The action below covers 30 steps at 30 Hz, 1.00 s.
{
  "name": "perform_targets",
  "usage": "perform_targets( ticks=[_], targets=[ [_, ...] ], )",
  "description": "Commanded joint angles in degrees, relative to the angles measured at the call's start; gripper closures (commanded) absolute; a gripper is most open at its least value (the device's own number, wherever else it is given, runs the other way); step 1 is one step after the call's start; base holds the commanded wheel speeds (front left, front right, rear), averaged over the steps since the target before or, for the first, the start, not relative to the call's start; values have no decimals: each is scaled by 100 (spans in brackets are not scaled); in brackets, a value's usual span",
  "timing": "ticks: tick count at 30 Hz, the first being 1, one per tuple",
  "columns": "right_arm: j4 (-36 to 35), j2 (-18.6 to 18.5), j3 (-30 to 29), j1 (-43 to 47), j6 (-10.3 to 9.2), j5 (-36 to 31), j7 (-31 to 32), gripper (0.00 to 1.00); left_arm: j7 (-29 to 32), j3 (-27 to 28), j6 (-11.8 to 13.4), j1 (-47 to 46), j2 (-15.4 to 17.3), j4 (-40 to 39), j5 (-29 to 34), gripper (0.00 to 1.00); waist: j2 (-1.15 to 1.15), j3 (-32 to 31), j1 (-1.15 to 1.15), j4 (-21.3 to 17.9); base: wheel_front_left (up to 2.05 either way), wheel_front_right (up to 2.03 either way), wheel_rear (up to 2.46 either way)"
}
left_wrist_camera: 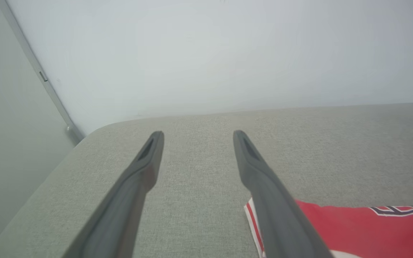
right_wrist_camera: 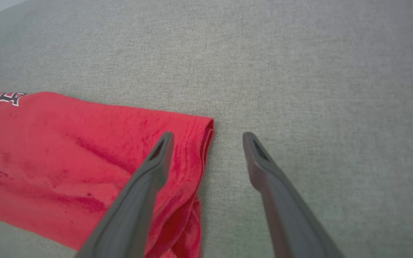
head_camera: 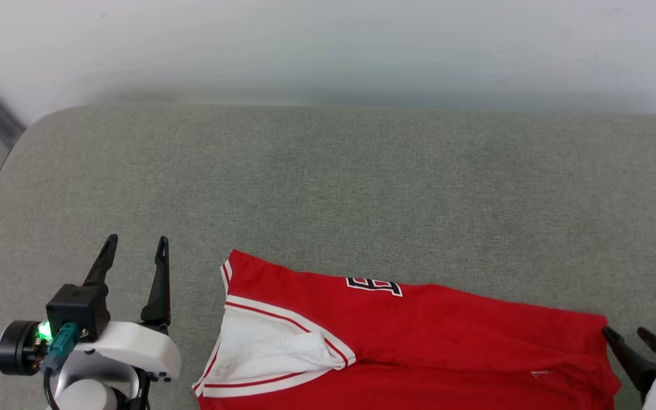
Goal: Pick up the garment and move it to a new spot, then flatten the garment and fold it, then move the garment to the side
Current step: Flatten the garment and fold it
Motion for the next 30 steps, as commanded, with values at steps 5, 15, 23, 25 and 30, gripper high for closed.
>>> perform_targets(
  ticks=[5, 15, 23, 25, 30],
  targets=[
    [261, 285, 34, 109, -1, 217, 193, 0, -13, 793, -180, 566, -597, -146, 808, 0, 0, 68, 0, 62, 0, 0, 0],
    [495, 698, 695, 378, 0, 954, 828, 0, -13, 1738, -863, 1135, -1624, -77, 1879, 0, 0, 137, 0, 148, 0, 0, 0],
    [579, 763, 1203, 191, 0, 1150, 903, 0, -14, 2236, -1367, 1269, -2247, 75, 2547, 0, 0, 149, 0, 134, 0, 0, 0],
    [577, 696, 1294, 114, 0, 1122, 881, 75, -14, 2340, -1460, 1272, -2369, 71, 2713, 0, 0, 154, 0, 132, 0, 0, 0],
    [628, 523, 1396, -60, -2, 1183, 845, 100, -14, 2552, -1646, 1320, -2647, 48, 3077, 0, 0, 143, 0, 124, 0, 0, 0]
  ],
)
